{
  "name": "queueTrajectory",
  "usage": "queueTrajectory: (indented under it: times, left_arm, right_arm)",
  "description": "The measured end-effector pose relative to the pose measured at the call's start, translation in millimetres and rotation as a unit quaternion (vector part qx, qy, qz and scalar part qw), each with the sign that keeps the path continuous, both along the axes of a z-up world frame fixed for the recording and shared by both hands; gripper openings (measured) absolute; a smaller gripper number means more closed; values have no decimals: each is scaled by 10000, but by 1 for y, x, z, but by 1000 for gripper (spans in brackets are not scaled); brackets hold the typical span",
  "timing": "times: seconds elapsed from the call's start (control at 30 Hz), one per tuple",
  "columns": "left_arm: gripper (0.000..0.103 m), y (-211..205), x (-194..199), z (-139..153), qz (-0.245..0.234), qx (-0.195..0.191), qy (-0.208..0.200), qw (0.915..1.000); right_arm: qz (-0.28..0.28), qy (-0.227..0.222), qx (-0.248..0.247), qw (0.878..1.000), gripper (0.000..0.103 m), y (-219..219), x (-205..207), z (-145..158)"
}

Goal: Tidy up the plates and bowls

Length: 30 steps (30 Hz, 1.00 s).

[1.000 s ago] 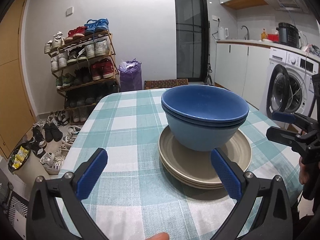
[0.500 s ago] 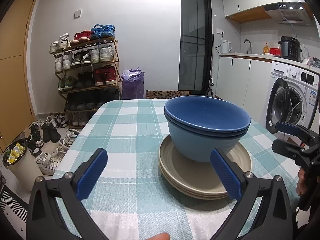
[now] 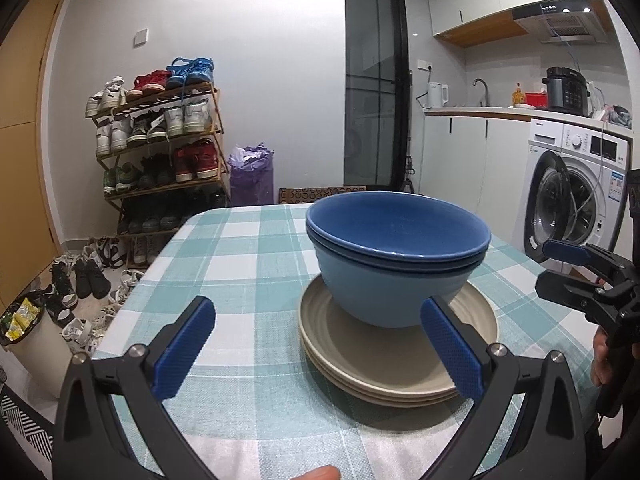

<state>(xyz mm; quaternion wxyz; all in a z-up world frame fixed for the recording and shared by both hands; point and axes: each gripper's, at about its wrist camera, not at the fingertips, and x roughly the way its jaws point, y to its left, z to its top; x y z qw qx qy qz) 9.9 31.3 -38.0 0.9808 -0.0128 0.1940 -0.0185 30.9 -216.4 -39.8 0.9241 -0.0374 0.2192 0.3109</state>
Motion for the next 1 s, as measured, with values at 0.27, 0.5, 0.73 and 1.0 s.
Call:
queueTrajectory:
  times: [0.27,0.5,0.73,1.0]
  left_arm:
    - [103,-2,0,-4,-31,37,-24,10000]
    - [103,-2,-2,-3,-63,3,-72,10000]
    - [103,-2,-2,-3,-71,-15,-100,9999]
    - [103,-3,-4,-2,-64,-34,-119,9999]
  right_arm:
    - [38,-62,-25,10000,102,2,-2,-4]
    - [59,-158,-115,9998,102,4,-5,-8]
    - [78,-208,-113,9997,102,3,-7,-8]
    - [114,-346,-101,9993,102,3,-13,-6]
